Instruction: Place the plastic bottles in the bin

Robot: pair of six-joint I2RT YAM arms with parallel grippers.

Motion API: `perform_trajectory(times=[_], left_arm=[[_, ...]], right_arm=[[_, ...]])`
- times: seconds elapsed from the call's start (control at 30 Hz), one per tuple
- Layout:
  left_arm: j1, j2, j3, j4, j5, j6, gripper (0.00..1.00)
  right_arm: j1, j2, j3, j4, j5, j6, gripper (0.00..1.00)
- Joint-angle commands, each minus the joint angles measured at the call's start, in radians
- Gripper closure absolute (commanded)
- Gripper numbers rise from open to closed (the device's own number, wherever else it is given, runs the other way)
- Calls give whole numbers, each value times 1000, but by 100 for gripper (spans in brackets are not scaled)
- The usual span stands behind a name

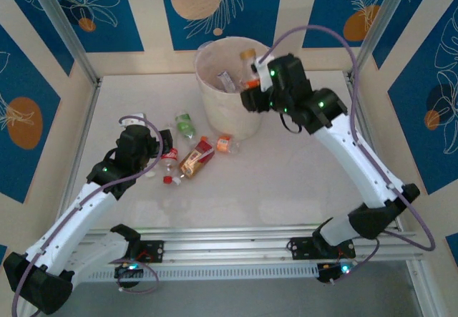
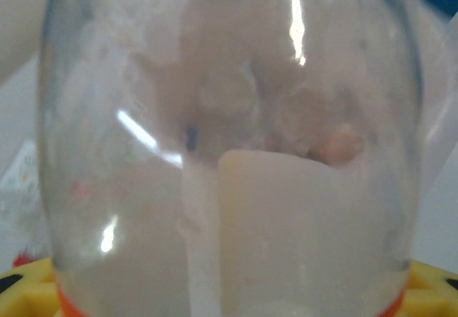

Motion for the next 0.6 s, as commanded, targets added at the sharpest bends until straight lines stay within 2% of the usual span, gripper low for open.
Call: perform_trajectory(times=[0.0,0.33,0.57], left_arm=[[5,-9,20,-16,18,-7,0],[5,-27,19,-34,25,-9,1],[5,-40,19,-51,14,-6,0]], right_arm=[[-66,120,172,17,-94,-13,73],[-145,498,625,-78,-134,-15,73],[-153,667,760,-126,-146,-38,73]])
